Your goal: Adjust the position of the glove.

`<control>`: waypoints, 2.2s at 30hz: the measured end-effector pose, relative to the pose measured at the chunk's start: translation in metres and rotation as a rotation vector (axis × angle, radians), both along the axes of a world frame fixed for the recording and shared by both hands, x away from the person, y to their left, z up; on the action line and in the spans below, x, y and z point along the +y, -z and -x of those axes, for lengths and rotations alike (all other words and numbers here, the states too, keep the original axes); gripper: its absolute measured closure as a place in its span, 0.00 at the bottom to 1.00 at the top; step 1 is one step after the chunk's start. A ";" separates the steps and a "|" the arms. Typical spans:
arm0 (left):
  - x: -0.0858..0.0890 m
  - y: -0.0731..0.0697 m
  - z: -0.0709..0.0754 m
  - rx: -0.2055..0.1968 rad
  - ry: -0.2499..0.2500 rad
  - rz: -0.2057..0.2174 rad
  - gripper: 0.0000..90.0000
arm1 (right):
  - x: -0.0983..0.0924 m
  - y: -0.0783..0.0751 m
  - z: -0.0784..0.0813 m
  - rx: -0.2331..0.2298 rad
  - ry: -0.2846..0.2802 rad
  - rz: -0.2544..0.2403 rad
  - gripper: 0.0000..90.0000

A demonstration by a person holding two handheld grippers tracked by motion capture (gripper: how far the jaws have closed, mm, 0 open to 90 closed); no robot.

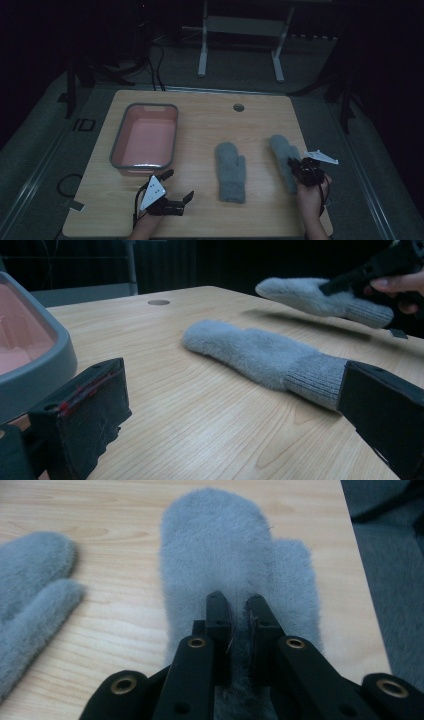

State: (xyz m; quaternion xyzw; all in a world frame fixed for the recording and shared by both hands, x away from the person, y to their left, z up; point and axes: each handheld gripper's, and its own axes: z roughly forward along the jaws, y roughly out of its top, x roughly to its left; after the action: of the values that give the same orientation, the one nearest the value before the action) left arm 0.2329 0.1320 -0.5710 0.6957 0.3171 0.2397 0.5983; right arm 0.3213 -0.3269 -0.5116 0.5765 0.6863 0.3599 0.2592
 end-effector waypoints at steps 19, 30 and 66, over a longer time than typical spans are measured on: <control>0.000 -0.001 0.001 -0.007 0.012 -0.003 0.01 | 0.007 0.026 0.007 0.041 -0.027 0.064 0.66; -0.003 0.000 0.002 -0.012 0.016 -0.020 0.01 | -0.013 0.011 0.003 0.088 -0.269 0.140 0.43; -0.006 -0.005 0.002 -0.021 0.044 -0.004 0.01 | 0.064 -0.008 0.024 0.021 0.050 -0.036 0.89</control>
State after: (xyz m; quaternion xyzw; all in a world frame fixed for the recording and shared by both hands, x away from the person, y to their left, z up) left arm 0.2313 0.1264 -0.5663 0.7009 0.2951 0.2346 0.6055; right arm 0.2975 -0.2628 -0.5035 0.6016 0.6679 0.3595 0.2505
